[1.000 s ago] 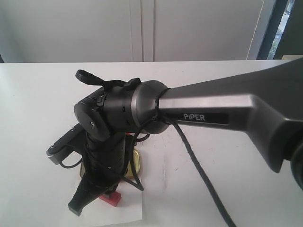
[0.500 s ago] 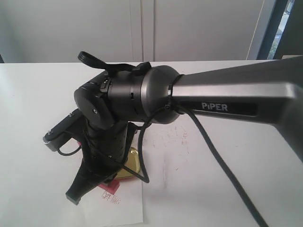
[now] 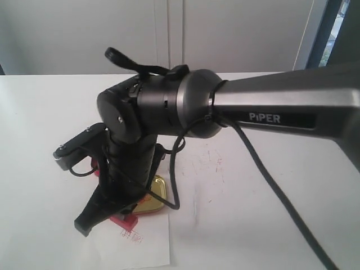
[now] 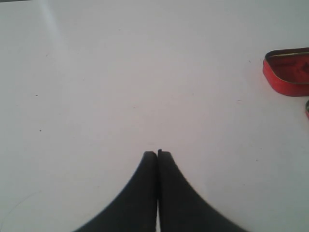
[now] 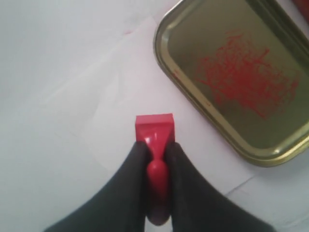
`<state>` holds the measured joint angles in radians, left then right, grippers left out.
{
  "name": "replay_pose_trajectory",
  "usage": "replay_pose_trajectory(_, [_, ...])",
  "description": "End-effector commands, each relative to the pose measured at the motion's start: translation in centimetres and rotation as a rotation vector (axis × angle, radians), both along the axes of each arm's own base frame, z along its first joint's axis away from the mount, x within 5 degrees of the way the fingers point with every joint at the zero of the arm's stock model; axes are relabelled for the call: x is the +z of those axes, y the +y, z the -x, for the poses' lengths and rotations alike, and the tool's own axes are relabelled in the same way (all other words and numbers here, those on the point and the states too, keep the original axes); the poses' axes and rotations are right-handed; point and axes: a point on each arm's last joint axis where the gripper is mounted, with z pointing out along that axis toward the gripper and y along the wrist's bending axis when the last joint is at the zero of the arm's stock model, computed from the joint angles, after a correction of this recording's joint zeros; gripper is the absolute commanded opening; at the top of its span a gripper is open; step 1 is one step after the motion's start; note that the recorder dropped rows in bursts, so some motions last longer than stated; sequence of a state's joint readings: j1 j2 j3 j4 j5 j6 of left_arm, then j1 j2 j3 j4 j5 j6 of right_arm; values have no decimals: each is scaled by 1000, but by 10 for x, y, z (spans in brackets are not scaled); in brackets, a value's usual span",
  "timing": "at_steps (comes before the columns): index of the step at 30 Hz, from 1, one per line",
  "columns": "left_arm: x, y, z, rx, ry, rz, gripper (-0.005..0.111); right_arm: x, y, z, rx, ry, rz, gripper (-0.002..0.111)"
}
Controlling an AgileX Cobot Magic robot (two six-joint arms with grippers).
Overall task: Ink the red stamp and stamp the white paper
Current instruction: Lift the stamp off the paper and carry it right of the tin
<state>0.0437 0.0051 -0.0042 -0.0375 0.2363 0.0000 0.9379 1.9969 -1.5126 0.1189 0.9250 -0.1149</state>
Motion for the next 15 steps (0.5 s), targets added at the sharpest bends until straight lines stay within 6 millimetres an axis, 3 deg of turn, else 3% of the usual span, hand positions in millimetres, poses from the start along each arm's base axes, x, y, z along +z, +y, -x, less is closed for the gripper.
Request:
replay_pose_trajectory(1, [-1,0,0,6,-5,12,0,5,-13,-17,-24,110,-132,0])
replay_pose_trajectory(10, [-1,0,0,6,-5,12,0,7,-59,-62,-154,222,-320,0])
replay_pose_trajectory(15, [-1,0,0,6,-5,12,0,-1,-116,-99,-323,278,-471,0])
